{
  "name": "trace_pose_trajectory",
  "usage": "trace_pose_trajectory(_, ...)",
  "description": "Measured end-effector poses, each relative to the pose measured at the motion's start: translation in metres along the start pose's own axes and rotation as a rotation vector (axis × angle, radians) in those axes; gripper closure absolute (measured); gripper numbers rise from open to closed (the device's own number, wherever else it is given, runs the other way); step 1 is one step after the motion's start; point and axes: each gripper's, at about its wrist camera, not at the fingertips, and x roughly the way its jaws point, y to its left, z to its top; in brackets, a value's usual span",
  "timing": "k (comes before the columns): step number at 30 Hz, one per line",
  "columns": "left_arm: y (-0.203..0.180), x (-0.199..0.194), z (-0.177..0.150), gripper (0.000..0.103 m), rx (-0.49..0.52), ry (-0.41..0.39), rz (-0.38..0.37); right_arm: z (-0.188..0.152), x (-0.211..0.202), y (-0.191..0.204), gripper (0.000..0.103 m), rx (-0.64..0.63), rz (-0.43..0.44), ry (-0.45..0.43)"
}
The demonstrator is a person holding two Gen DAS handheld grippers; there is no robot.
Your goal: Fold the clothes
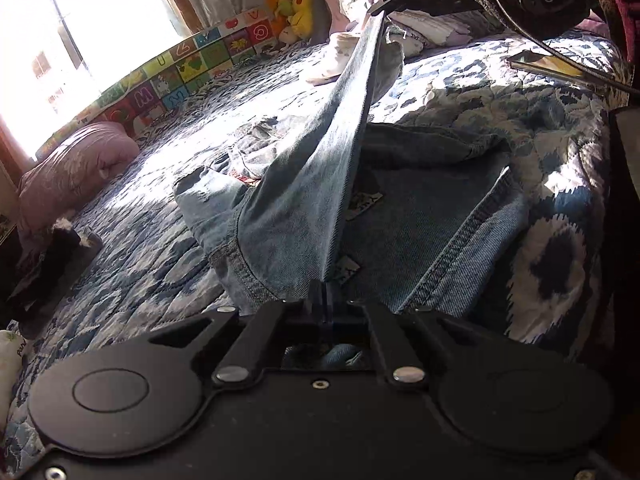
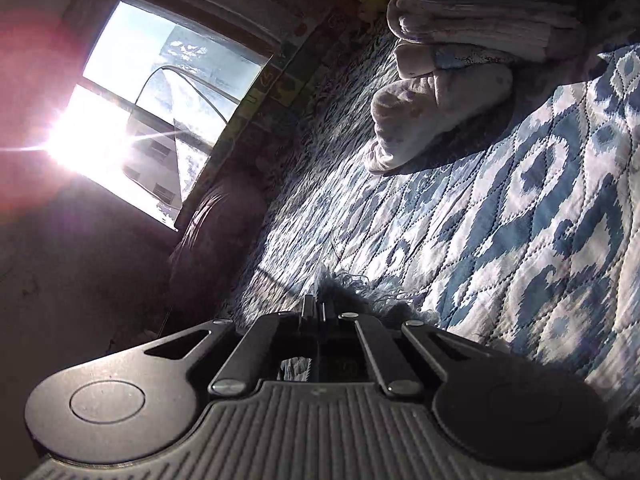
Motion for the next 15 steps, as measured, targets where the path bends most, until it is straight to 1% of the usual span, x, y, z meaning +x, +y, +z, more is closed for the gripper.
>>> trace_pose_trajectory(2, 0.011, -0.003, -0.001, 0.103, -0.083, -0.013, -0.043, 0.005, 0.011, 0.027, 0.100, -0.057, 0.005, 0.009)
trace_pose_trajectory(4, 0.022, -0.005, -0.003, 0.103, -0.167, -0.028, -0.089, 0.001, 0.026, 0.052, 0.100, -0.106, 0.004, 0.018)
trace_pose_trajectory(5, 0.028, -0.005, -0.005, 0.103, -0.213, -0.037, -0.114, -0.002, 0.036, 0.066, 0.100, -0.138, -0.005, 0.028)
trace_pose_trajectory(6, 0.036, -0.005, -0.007, 0.103, -0.281, -0.047, -0.147, -0.005, 0.046, 0.081, 0.100, -0.169, -0.015, 0.037)
trace_pose_trajectory(8, 0.050, -0.006, -0.012, 0.103, -0.388, -0.064, -0.189, -0.009, 0.069, 0.108, 0.100, -0.250, -0.038, 0.058)
trace_pose_trajectory(12, 0.071, -0.002, -0.022, 0.103, -0.567, -0.075, -0.260, -0.024, 0.119, 0.152, 0.100, -0.392, -0.086, 0.118)
trace_pose_trajectory(15, 0.082, 0.002, -0.028, 0.103, -0.678, -0.078, -0.313, -0.039, 0.159, 0.176, 0.100, -0.494, -0.129, 0.167)
